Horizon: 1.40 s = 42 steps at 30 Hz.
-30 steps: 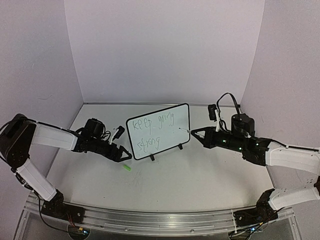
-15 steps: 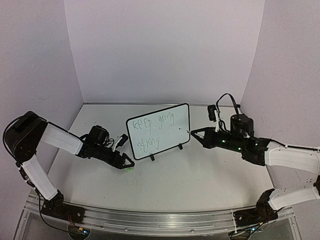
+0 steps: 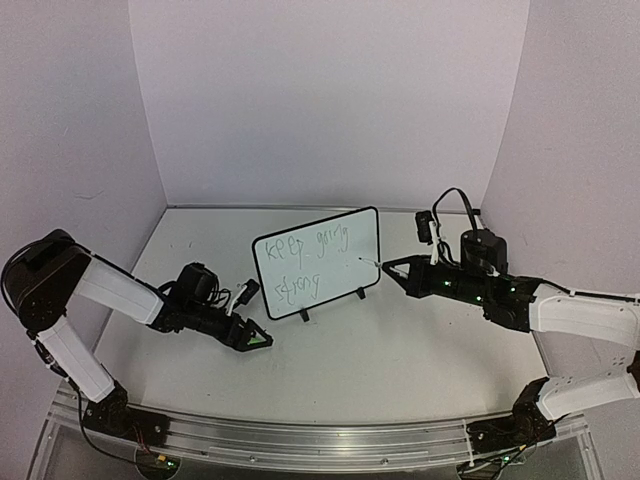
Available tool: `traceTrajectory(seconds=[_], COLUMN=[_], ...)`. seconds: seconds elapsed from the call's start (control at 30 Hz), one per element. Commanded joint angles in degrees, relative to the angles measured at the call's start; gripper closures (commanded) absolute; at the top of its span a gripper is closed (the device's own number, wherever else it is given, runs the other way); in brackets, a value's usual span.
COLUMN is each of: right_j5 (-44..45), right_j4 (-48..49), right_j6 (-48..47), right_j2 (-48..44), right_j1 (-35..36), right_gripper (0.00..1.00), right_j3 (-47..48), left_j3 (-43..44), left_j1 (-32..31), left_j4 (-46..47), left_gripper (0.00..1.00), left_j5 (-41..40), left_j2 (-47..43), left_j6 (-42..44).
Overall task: Write a sentence on the whiteboard
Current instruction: Move the pen cap to the center of the board, then pick up the pen cap from the center of the board.
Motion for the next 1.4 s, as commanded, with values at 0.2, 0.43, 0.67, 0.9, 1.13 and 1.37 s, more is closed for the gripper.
traceTrajectory(seconds=[0.2, 0.43, 0.67, 0.9, 1.13, 1.37], right_j5=[0.75, 0.77, 0.85, 1.24, 1.12, 1.55], right_j4=[0.99, 0.99, 0.72, 0.59, 0.54, 0.09], right_j6=[0.36, 0.38, 0.34, 0.46, 0.20, 0.09], right_j2=[-0.27, 0.05, -0.79, -1.26, -1.18, -1.89], right_j1=[0.48, 0.52, 0.58, 0.64, 0.76, 0.73], right_gripper=[1.00, 1.00, 1.00, 1.00, 1.00, 1.00], right_j3=[-0.26, 0.01, 0.23, -0.38, -0.24, -0.66], left_j3=[-7.78, -7.76, -2.77, -0.52, 1.34, 1.67], left_j1=[-4.56, -5.69, -5.71, -5.70, -6.14, -8.12], left_j4=[0.43, -4.45, -10.99, -10.71, -7.86, -8.01], left_gripper=[0.16, 0.22, 0.37, 0.38, 0.42, 0.48], left_j5=[-1.93, -7.39, -12.46, -12.60, -11.79, -11.77], left_j2=[-10.36, -14.24, -13.91, -9.96, -5.36, -3.00], left_j6=[-8.44, -7.05, -3.17, -0.92, -1.05, -1.13])
